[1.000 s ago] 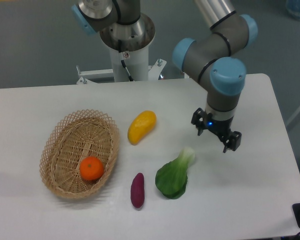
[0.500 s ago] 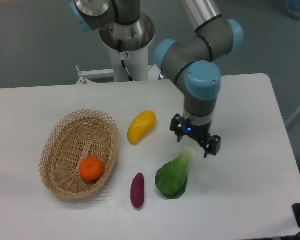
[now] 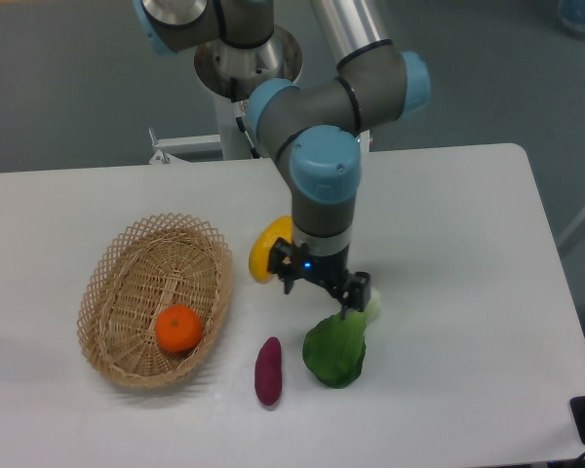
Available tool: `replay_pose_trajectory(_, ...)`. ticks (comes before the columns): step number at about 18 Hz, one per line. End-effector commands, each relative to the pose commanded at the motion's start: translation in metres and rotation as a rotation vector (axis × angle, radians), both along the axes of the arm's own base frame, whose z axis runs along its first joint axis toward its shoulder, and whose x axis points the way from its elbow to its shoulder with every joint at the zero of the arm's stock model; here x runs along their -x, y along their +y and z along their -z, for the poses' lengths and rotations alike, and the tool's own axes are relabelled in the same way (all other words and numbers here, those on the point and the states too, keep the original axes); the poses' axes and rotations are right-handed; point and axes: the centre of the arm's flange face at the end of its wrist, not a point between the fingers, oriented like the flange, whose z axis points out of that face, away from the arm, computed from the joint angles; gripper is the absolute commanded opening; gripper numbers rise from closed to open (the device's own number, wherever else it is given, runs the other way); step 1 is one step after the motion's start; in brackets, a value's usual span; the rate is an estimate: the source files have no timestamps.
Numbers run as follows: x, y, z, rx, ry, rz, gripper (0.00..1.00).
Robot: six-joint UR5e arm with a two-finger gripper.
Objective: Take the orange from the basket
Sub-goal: 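Move the open gripper across the table toward the orange in the basket, then lower the gripper around the orange inside the wicker basket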
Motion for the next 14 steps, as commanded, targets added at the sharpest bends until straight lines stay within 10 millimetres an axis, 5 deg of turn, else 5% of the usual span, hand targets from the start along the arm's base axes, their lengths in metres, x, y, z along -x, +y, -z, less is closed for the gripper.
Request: replay_pose_trajectory(14, -0.118, 0.063, 0.040, 0.026, -0.114, -0.305, 1.00)
